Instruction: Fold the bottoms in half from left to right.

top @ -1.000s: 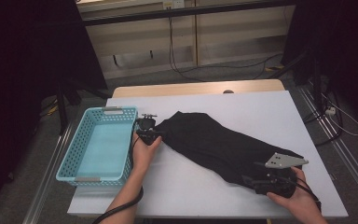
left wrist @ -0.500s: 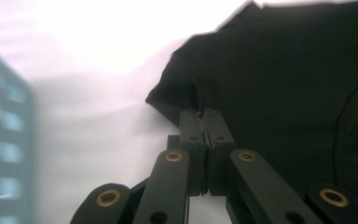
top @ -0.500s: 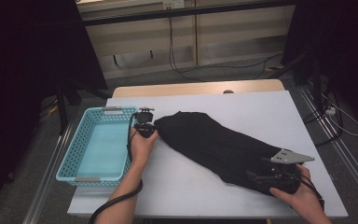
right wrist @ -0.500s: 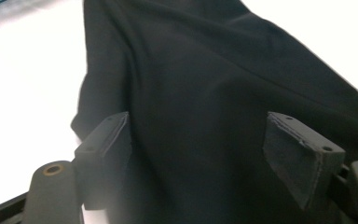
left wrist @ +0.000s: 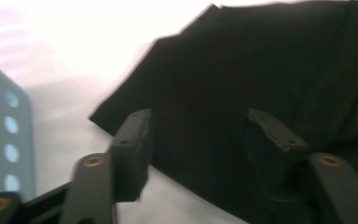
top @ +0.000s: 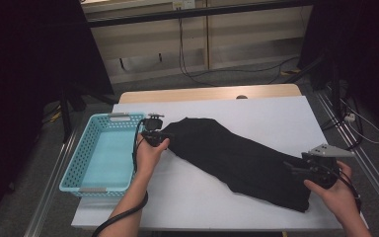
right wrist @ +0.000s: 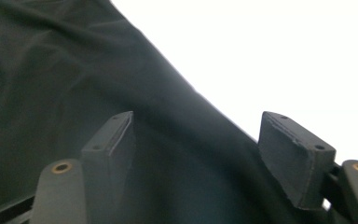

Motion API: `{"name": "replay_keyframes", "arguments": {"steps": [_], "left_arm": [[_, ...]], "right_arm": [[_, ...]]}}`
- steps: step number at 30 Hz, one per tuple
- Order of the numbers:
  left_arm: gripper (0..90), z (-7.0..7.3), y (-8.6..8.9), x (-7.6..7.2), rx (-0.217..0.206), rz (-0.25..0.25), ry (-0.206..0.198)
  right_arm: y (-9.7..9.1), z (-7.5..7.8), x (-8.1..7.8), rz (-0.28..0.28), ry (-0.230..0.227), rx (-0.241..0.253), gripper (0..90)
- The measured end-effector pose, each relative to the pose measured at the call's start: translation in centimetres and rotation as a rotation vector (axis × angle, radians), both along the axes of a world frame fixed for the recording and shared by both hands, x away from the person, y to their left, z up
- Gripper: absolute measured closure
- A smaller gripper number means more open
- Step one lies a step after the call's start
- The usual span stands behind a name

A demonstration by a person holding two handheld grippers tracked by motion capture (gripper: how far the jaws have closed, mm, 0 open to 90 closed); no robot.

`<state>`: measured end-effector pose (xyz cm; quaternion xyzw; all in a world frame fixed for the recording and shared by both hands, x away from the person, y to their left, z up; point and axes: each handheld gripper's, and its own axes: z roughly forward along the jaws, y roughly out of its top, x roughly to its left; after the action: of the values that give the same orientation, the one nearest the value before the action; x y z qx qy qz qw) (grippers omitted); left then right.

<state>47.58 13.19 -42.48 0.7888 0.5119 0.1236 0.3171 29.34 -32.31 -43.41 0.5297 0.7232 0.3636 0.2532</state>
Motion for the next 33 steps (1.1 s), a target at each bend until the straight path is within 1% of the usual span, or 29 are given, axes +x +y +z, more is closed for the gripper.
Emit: {"name": "replay_keyframes", "arguments": {"steps": [2,3,6,7,8,9,11,12,13,14,15,16,18,19,20,21,22,24,25,26,27,28,29,32,33], "left_arm": [[32.7,-0.1,-0.2,-0.4,0.026,-0.025,-0.021],[27.9,-0.1,-0.2,-0.5,0.028,-0.035,-0.026],[21.0,-0.1,-0.4,-0.9,0.023,-0.070,-0.043],[18.8,-0.1,-0.5,-1.0,0.013,-0.085,-0.054],[18.6,-0.2,-0.5,-1.1,0.013,-0.102,-0.054],[18.1,-0.4,-0.6,-1.2,0.011,-0.106,-0.055],[16.3,-0.8,-0.7,-1.3,0.006,-0.114,-0.049],[16.3,-0.9,-0.7,-1.3,0.019,-0.123,-0.045],[16.3,-0.9,-0.7,-1.3,0.025,-0.127,-0.052],[16.3,-0.9,-0.7,-1.4,0.022,-0.126,-0.060],[16.0,-0.9,-0.7,-1.4,0.020,-0.130,-0.060],[15.7,-0.8,-0.7,-1.5,0.016,-0.129,-0.061],[15.7,-0.6,-0.8,-1.7,0.028,-0.136,-0.067],[15.7,-0.6,-0.9,-1.7,0.023,-0.134,-0.070],[15.7,-0.5,-1.0,-1.8,0.024,-0.133,-0.072],[15.8,-0.4,-1.0,-1.8,0.027,-0.143,-0.071],[16.0,-0.3,-1.1,-1.9,0.019,-0.139,-0.076],[16.6,-0.2,-1.3,-2.0,0.029,-0.153,-0.078],[16.8,-0.1,-1.3,-2.1,0.030,-0.154,-0.081],[16.8,-0.1,-1.5,-2.2,0.018,-0.149,-0.083],[16.8,0.0,-1.5,-2.2,0.017,-0.155,-0.082],[16.8,0.0,-1.5,-2.3,0.021,-0.157,-0.083],[16.8,0.1,-1.5,-2.3,0.023,-0.158,-0.087],[16.8,0.1,-1.5,-2.4,0.022,-0.164,-0.086],[16.8,0.1,-1.6,-2.4,0.022,-0.167,-0.084]], "right_arm": [[-0.1,0.1,0.8,0.003,0.001,-0.007,32.4],[-0.2,0.2,1.4,-0.001,0.002,-0.001,33.5],[-0.5,0.2,2.9,-0.012,0.017,-0.002,37.2],[-0.6,0.1,3.3,-0.012,0.022,-0.012,38.9],[-0.7,-0.1,3.8,-0.016,0.030,-0.011,39.7],[-0.7,-0.4,4.1,-0.016,0.043,-0.011,41.0],[-0.8,-1.1,4.7,-0.014,0.090,-0.031,43.1],[-0.7,-1.5,4.8,-0.012,0.113,-0.032,44.6],[-0.7,-1.9,4.9,-0.009,0.122,-0.026,44.9],[-0.7,-2.1,4.9,0.000,0.131,-0.016,46.4],[-0.7,-2.4,4.9,0.008,0.143,-0.011,46.5],[-0.7,-2.5,4.8,0.008,0.137,-0.008,46.5],[-0.6,-2.4,4.7,0.007,0.138,-0.014,49.1],[-0.6,-2.4,4.7,0.003,0.140,-0.012,53.4],[-0.7,-2.4,4.7,0.009,0.141,-0.009,59.8],[-0.8,-2.4,4.6,0.022,0.146,0.002,68.0],[-0.9,-2.3,4.5,0.031,0.153,0.015,75.8],[-0.9,-2.4,4.5,0.056,0.165,0.052,87.3],[-0.8,-2.4,4.5,0.063,0.164,0.056,87.9],[-0.8,-2.3,4.5,0.071,0.164,0.044,88.3],[-0.7,-2.2,4.5,0.073,0.172,0.040,88.6],[-0.8,-2.1,4.6,0.077,0.170,0.036,88.9],[-0.9,-2.0,4.7,0.071,0.162,0.029,89.0],[-1.7,-1.3,5.2,0.047,0.134,0.041,89.1],[-1.8,-1.0,5.4,0.045,0.127,0.033,89.1]]}}
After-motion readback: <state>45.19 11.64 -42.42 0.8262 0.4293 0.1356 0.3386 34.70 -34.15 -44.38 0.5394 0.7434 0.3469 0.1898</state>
